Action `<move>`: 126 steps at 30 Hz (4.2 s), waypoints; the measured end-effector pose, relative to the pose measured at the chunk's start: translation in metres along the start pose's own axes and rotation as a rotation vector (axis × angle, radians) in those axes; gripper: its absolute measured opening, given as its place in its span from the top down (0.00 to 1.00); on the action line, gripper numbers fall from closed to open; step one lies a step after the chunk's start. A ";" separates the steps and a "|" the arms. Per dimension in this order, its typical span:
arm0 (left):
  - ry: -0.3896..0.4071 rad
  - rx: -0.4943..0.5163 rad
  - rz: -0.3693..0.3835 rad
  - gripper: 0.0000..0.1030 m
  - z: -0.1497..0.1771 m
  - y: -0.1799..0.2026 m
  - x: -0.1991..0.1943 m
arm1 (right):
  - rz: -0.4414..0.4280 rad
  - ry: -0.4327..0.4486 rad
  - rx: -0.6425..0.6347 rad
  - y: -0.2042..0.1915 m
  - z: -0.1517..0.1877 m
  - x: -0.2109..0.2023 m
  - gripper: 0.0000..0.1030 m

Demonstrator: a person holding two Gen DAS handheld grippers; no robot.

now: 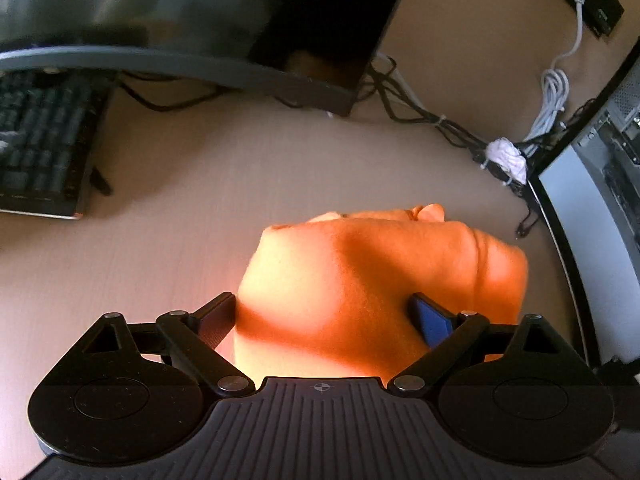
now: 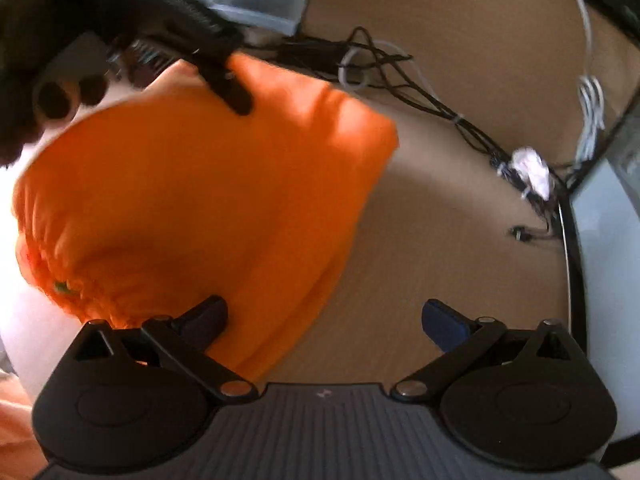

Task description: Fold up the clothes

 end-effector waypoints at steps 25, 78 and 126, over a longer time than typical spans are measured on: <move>0.034 -0.072 -0.082 0.07 0.073 -0.020 -0.082 | -0.558 -0.045 0.460 -0.032 -0.072 0.033 0.00; 0.030 0.013 -0.166 0.06 0.058 -0.001 -0.064 | -0.132 0.079 0.055 -0.003 -0.057 -0.005 0.10; 0.153 -0.047 -0.140 0.00 0.108 -0.028 -0.098 | 0.073 0.156 0.028 -0.019 -0.051 0.053 0.00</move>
Point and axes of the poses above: each gripper's, at about its wrist camera, not at the fingertips, and x roughly the way its jaws point, y to its right, z to its underside, the point moved 7 cm from there along x, roughly the way its jaws point, and after that the axes turned 4 degrees about -z, right-handed, at the moved point
